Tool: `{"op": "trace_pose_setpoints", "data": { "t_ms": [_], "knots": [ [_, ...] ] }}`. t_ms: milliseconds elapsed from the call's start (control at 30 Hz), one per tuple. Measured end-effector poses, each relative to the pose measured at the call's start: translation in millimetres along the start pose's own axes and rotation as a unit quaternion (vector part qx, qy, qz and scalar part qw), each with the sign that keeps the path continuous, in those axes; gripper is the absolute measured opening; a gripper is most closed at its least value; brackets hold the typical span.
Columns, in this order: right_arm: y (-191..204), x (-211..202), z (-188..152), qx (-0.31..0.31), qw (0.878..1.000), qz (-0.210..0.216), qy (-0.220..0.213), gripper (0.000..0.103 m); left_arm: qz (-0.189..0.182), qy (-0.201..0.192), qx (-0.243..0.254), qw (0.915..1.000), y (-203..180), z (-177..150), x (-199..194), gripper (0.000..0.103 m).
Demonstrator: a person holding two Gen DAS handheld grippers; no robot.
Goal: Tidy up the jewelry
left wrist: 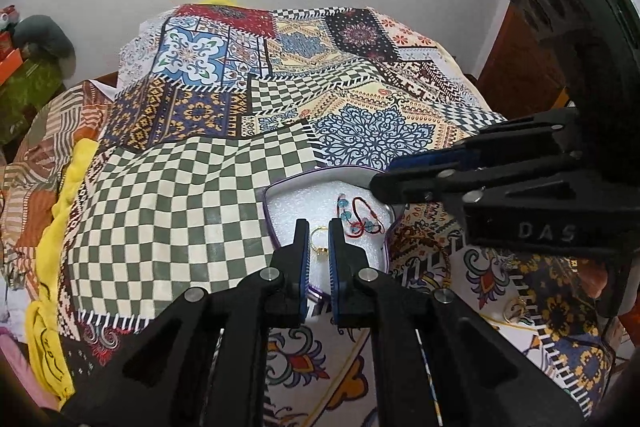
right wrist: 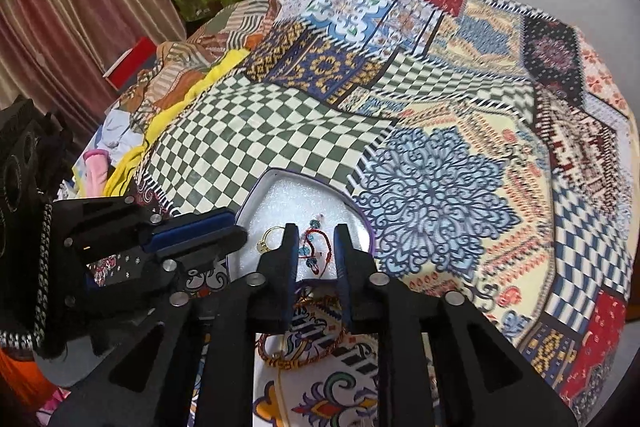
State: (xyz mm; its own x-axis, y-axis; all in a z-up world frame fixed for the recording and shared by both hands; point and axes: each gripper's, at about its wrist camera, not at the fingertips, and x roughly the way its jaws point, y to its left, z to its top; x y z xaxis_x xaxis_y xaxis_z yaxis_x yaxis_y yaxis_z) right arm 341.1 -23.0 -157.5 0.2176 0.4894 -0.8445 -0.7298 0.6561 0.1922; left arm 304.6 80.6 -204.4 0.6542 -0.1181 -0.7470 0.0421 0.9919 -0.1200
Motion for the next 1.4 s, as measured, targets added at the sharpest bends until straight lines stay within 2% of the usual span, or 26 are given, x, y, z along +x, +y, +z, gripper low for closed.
{"op": "trace_pose_setpoints", "data": {
  "t_ms": [367, 433, 500, 567, 700, 1100, 1300, 1400],
  "knots": [
    [4.3, -68.0, -27.9, 0.010, 0.997, -0.041, -0.068, 0.017, -0.005, -0.002, 0.005, 1.0000, -13.5, -10.6, -41.9, 0.009],
    [6.3, -77.1, -36.9, 0.010, 0.996, -0.048, -0.075, 0.018, -0.007, 0.001, 0.007, 0.9999, -18.2, -15.8, -47.8, 0.018],
    [9.6, -83.9, -48.0, 0.009, 0.995, -0.057, -0.080, 0.023, -0.010, 0.003, 0.007, 0.9999, -23.6, -22.7, -54.0, 0.027],
    [12.0, -88.2, -58.4, 0.009, 0.994, -0.066, -0.084, 0.028, -0.015, 0.007, 0.008, 0.9998, -29.6, -29.8, -58.2, 0.028],
    [15.3, -93.0, -81.3, 0.011, 0.993, -0.076, -0.086, 0.030, -0.030, 0.022, 0.013, 0.9992, -44.8, -46.1, -62.7, 0.028],
    [13.8, -88.9, -136.1, 0.041, 0.995, -0.071, -0.063, 0.030, -0.069, 0.053, 0.029, 0.9958, -91.6, -80.8, -63.3, 0.028],
    [16.1, -78.5, -145.2, 0.033, 0.995, -0.081, -0.053, 0.030, -0.066, 0.065, 0.031, 0.9952, -99.2, -81.2, -45.4, 0.028],
    [17.4, -72.1, -145.0, 0.023, 0.995, -0.087, -0.049, 0.030, -0.055, 0.058, 0.030, 0.9963, -97.7, -83.0, -38.8, 0.028]
  ]
}}
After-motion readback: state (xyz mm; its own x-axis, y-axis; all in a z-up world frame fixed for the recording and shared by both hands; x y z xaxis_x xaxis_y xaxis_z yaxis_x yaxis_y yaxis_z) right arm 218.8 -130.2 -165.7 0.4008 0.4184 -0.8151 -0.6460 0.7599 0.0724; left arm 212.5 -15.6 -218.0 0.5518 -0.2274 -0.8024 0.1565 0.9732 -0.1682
